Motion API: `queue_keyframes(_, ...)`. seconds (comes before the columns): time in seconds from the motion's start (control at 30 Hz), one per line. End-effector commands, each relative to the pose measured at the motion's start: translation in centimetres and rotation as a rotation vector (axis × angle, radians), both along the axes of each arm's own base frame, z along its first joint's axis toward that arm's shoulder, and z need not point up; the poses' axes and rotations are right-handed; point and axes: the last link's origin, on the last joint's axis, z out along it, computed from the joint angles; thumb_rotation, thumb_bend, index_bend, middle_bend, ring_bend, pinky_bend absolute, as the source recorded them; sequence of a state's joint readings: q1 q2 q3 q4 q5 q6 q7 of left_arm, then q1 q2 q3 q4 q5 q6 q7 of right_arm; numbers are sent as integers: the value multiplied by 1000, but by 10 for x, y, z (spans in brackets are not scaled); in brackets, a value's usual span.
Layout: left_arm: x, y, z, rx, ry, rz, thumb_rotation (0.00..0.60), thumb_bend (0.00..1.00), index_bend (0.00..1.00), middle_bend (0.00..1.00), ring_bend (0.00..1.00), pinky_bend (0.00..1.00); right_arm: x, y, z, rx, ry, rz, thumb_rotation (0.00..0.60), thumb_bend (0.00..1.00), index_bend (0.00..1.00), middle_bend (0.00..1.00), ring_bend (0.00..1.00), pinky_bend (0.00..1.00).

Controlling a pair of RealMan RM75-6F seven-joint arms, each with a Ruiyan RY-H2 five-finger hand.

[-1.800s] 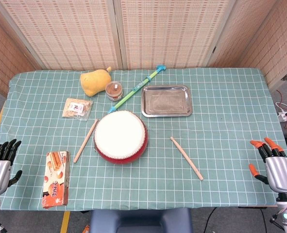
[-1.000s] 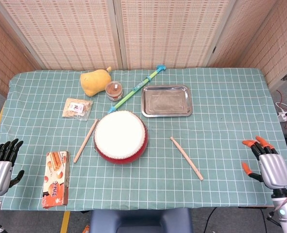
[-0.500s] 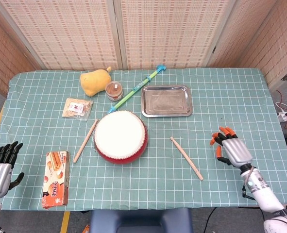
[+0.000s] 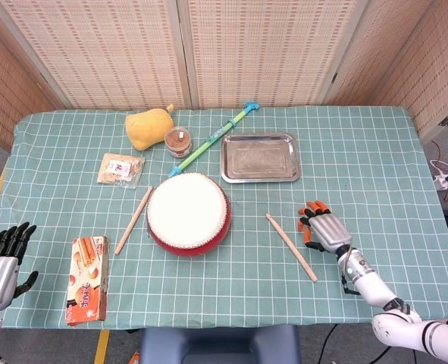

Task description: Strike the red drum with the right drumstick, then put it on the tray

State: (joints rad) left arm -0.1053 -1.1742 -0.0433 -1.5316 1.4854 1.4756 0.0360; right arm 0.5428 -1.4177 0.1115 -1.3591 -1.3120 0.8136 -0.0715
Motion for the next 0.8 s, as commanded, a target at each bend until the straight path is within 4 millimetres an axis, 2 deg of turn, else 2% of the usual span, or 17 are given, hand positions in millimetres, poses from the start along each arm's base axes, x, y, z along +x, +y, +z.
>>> queue_keyframes(0.03,0,1,-1,-5,-1,-4,600,239,54,27,0,53,0,-2,-7,7,13,15,381,901,449,153,0,0)
queue_keyframes(0.53,-2,3,-4,-14,-5,1,600,238,54,27,0,53,11,-16,-31,43,23,55,381,901,431,138,0,0)
queue_keyframes(0.8,-6,3,-5,-21,0,15,600,237,54,27,0,52,31,-17,-47,85,-15,89,381,901,413,125,0,0)
